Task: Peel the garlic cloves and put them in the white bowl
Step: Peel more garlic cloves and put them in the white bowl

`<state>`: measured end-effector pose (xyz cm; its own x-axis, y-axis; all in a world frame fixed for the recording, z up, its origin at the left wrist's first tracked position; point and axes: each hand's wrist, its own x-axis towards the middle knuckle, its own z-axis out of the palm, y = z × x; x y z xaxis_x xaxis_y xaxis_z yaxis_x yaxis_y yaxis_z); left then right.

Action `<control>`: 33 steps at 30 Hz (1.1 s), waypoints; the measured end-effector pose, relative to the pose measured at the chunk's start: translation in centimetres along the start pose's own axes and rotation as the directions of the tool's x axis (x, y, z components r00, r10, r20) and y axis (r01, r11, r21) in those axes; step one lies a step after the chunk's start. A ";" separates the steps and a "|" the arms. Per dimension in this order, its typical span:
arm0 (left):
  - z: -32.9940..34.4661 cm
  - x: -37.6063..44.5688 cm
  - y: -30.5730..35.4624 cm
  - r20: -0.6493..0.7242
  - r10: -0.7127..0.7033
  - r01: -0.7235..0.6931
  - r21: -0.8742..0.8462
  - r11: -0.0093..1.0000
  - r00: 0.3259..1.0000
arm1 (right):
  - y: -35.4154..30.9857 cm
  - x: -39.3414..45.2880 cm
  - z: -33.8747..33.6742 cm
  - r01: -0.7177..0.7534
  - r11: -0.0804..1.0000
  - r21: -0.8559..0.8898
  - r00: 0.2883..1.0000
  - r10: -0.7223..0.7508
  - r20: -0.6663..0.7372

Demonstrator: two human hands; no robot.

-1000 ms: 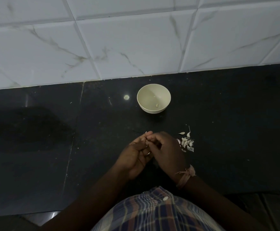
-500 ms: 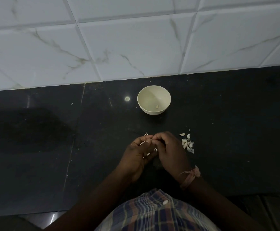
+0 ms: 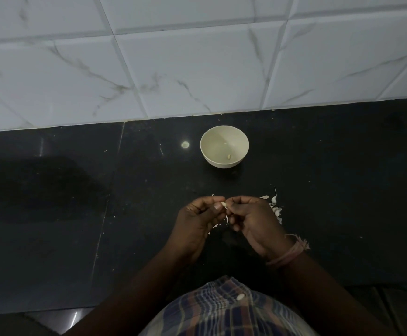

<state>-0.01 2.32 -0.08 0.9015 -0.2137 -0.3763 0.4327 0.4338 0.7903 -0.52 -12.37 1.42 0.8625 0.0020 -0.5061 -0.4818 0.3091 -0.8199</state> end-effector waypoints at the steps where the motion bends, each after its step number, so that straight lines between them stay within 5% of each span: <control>1: 0.0 0.0 0.0 0.003 0.000 0.000 -0.003 1.000 1.000 | 0.2 0.0 0.0 0.003 1.000 -0.001 1.000 -0.003 0.000; 5: 0.2 0.1 -0.1 -0.018 -0.060 0.059 -0.068 0.996 0.998 | 0.6 0.0 -0.1 0.086 0.984 -0.157 0.993 -0.098 -0.068; 10: -0.3 0.2 0.0 -0.064 -0.119 0.109 -0.144 0.984 0.991 | 1.1 0.0 -0.2 0.242 0.823 -0.515 0.940 -0.330 -0.086; 21: 0.0 1.1 0.4 -0.088 -0.083 0.066 -0.178 0.982 0.993 | 0.0 -0.1 1.2 0.462 0.585 -0.667 0.808 -0.587 0.045; 26: 0.8 1.5 1.2 -0.080 -0.024 0.012 -0.150 0.989 0.996 | -0.6 0.4 1.3 0.456 0.650 -0.608 0.803 -0.595 -0.035; 33: 0.9 1.9 1.8 -0.095 0.000 -0.001 -0.018 1.000 0.995 | -1.4 1.1 1.8 0.324 0.883 -0.340 0.898 -0.400 -0.182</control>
<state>2.50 1.89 1.11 0.8979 -0.1299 -0.4207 0.4315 0.4499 0.7820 1.39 -11.11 2.43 0.9395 -0.2946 -0.1751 -0.1982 -0.0503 -0.9789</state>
